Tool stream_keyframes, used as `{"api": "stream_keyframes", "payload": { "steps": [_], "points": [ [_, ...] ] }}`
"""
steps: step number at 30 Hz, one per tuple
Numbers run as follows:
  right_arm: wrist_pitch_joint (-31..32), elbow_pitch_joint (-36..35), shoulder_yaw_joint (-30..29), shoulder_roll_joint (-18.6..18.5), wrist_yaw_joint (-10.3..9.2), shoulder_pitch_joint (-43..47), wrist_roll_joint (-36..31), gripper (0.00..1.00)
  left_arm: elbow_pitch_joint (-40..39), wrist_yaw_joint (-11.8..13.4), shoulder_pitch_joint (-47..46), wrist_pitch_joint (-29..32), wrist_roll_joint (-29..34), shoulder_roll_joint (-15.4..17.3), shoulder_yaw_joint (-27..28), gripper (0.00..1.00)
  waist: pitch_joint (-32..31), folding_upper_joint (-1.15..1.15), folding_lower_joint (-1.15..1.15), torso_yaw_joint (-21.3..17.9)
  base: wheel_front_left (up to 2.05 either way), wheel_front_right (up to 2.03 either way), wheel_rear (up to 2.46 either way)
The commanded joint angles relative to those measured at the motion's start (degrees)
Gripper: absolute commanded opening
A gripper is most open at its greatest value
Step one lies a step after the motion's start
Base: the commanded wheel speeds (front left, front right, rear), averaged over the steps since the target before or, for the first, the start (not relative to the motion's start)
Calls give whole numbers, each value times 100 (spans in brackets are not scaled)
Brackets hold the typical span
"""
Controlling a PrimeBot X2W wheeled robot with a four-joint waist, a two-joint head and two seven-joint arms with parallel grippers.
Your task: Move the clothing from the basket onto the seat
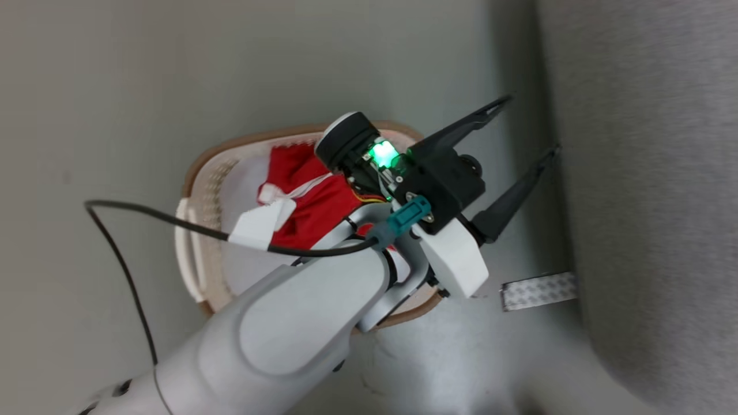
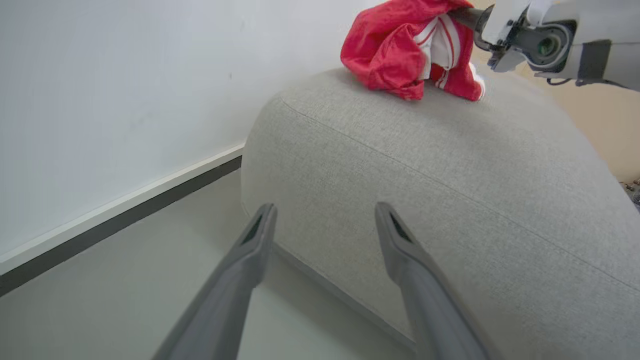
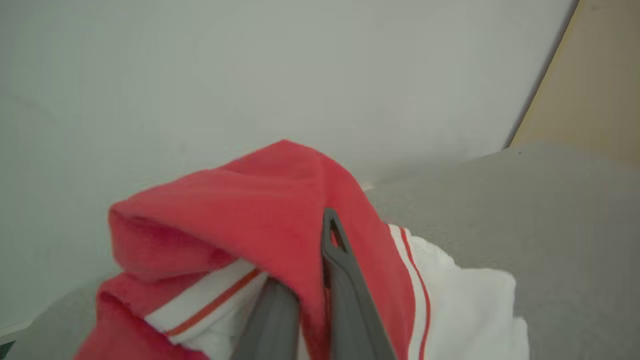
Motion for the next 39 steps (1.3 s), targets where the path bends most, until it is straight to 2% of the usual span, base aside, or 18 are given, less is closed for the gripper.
{"api": "stream_keyframes", "payload": {
  "steps": [1, 2, 3, 4, 5, 10, 16, 21, 26, 31, 39],
  "points": [
    [-45, 121, -79, 83, -12, -12, -119, 0, 39, 20, -8, -66, -4, 23, 15, 100, 229, 0, -3, 246, 0, 0, 0],
    [-52, 227, -158, 153, -12, 26, -223, 7, 85, 31, 25, -96, -23, 28, 18, 100, 223, 0, -3, 252, 0, 0, 0],
    [-50, 309, -216, 232, -12, 91, -296, 27, 133, 23, 62, -133, -36, 49, 13, 100, 197, 0, -3, 251, 0, 0, 0],
    [-49, 336, -272, 327, -12, 152, -364, 53, 185, 37, 111, -184, -63, 70, 24, 100, 151, 0, -3, 241, 0, 0, 0],
    [-51, 302, -333, 380, -12, 208, -424, 100, 223, 73, 146, -210, -78, 86, 52, 100, 104, 0, -3, 234, 0, 0, 0],
    [-41, -274, -352, 743, -12, 731, -613, 100, 441, 173, 388, -424, -148, 229, 130, 100, -259, 0, -3, 159, 0, 0, 0],
    [-41, -1510, -189, 1002, -12, 1800, -698, 100, 701, 331, 860, -797, -372, 288, 286, 100, -1040, 0, -3, 148, 0, 0, 0],
    [-41, -2615, -79, 1183, -12, 2883, -821, 100, 944, 589, 1451, -1190, -639, 348, 565, 100, -1910, 0, -3, 284, 0, 0, 0],
    [-41, -3392, -56, 1329, -12, 3901, -931, 100, 1046, 815, 2117, -1375, -851, 411, 933, 100, -2706, 0, -3, 575, 0, 0, 0],
    [-42, -3826, 9, 1684, -12, 4811, -1004, 100, 996, 851, 2864, -1402, -908, 459, 1436, 100, -3352, 0, -3, 896, 0, 0, 0],
    [-41, -3964, 385, 2289, -13, 5734, -922, 100, 875, 874, 4011, -1402, -691, 562, 2215, 100, -3957, 0, -3, 1058, 0, 0, 0]
  ]
}}
